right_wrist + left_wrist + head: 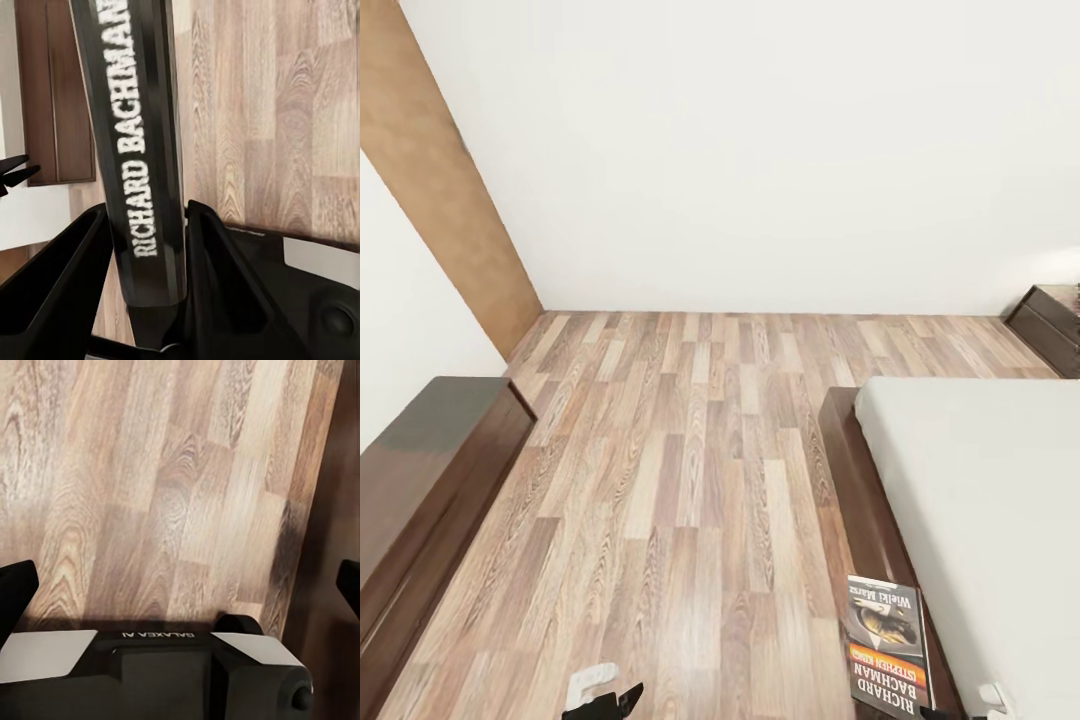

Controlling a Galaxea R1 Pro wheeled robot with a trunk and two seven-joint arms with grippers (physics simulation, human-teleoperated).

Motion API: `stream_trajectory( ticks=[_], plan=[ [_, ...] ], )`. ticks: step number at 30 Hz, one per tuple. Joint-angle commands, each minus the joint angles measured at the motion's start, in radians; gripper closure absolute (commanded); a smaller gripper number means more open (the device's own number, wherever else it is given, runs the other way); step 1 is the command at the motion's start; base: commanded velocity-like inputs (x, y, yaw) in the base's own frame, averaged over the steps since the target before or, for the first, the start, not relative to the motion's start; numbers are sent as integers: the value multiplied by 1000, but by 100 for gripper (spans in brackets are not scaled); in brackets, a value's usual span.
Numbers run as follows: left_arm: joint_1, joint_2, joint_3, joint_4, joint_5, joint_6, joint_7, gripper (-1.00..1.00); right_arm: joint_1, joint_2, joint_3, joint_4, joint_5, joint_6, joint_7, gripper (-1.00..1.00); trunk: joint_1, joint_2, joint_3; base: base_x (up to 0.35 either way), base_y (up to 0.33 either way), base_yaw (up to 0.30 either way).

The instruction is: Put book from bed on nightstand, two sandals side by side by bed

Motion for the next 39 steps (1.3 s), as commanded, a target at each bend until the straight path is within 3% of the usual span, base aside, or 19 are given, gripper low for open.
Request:
stream_trajectory(
  ticks=[1, 39],
  plan=[
    [-1, 0, -2, 1, 7, -2, -5, -100, -1, -1, 5, 1, -9, 8, 3, 100, 0, -1, 1, 0, 0, -131],
    [-1, 0, -2, 1, 7, -2, -5, -100, -1, -1, 5, 1, -9, 8, 2, 100, 0, -1, 61, 0, 0, -128]
  ],
)
